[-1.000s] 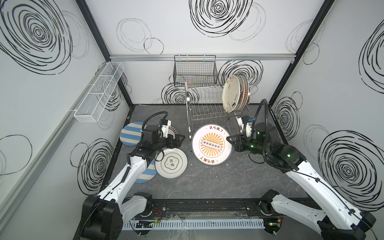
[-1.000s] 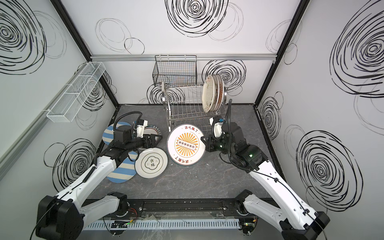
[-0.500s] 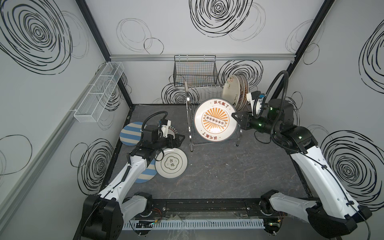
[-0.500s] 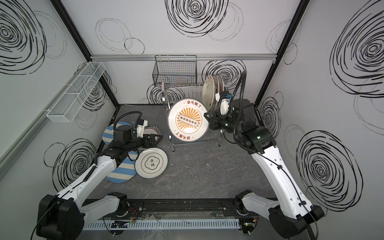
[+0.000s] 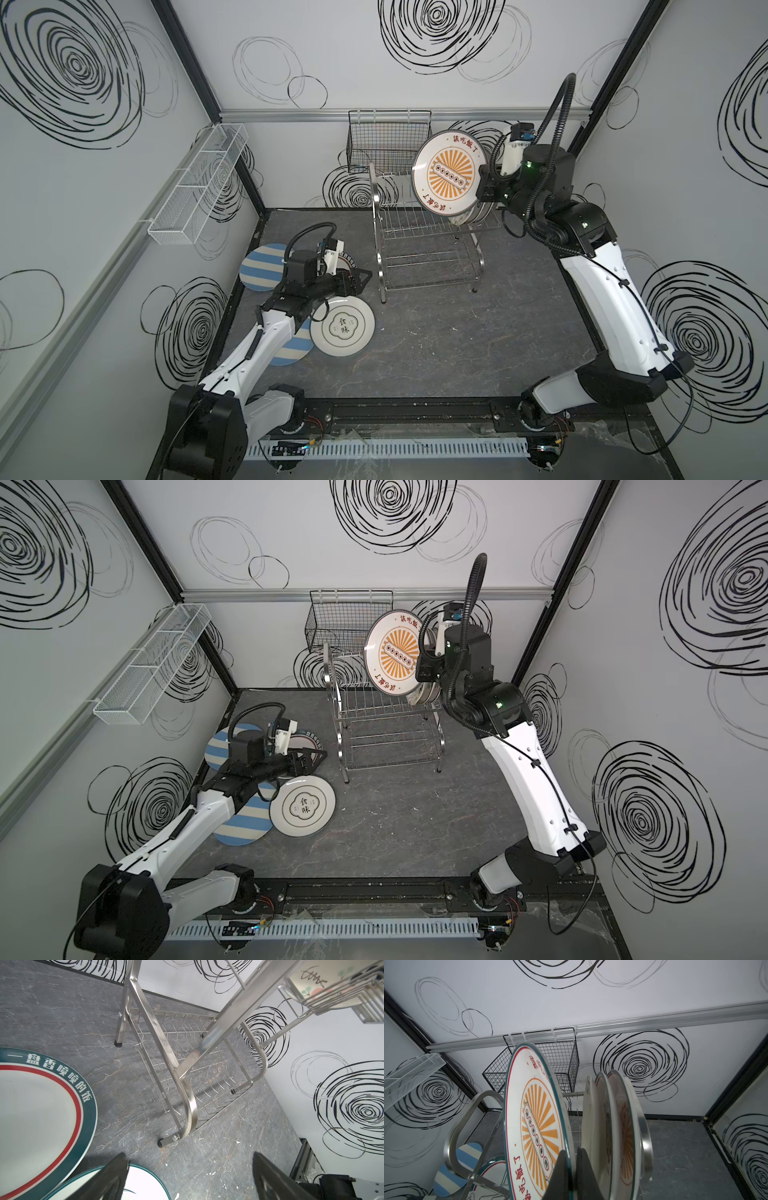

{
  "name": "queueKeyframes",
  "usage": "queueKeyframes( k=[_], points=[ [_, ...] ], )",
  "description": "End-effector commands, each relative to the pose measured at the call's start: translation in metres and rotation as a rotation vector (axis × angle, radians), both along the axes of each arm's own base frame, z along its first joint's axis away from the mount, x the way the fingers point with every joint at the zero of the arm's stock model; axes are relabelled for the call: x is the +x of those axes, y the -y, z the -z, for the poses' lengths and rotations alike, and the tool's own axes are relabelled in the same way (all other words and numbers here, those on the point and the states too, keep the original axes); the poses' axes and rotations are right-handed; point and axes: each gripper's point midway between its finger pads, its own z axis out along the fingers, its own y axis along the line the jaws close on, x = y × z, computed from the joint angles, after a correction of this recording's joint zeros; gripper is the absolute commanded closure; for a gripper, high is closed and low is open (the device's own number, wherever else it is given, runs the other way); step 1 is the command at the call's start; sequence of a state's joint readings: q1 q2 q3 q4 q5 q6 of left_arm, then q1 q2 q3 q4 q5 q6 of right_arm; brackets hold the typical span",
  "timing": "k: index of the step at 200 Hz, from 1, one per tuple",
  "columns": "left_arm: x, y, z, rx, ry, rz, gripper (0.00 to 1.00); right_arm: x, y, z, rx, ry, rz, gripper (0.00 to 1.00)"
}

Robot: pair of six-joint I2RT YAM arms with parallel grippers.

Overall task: Load the plates into the dish rack
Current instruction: 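Lift the sunburst plate upright with the right gripper toward the rack, then lower the sunburst plate into the rack slot beside the standing plates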

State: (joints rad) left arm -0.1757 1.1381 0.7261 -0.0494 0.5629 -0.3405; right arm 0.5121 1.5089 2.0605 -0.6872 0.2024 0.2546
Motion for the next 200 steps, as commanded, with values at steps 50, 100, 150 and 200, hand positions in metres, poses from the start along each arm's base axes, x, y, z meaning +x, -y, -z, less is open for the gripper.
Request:
queueKeyframes(
  k=[50, 100, 150, 200],
  points=[
    [0.002, 0.006, 0.003, -0.017, 0.008, 0.029, 0.04, -0.006, 0.011, -0.026, -0.217, 0.165, 0.442, 1.00],
    [0.002, 0.007, 0.003, -0.008, 0.008, 0.033, 0.04, 0.003, 0.000, -0.013, -0.293, 0.160, 0.499, 1.00],
    [-0.001, 0.010, 0.004, -0.002, 0.007, 0.042, 0.04, 0.015, -0.011, -0.002, -0.330, 0.155, 0.507, 1.00],
    [-0.003, 0.012, 0.003, -0.002, 0.008, 0.051, 0.04, 0.024, -0.013, 0.012, -0.353, 0.138, 0.518, 1.00]
  ],
)
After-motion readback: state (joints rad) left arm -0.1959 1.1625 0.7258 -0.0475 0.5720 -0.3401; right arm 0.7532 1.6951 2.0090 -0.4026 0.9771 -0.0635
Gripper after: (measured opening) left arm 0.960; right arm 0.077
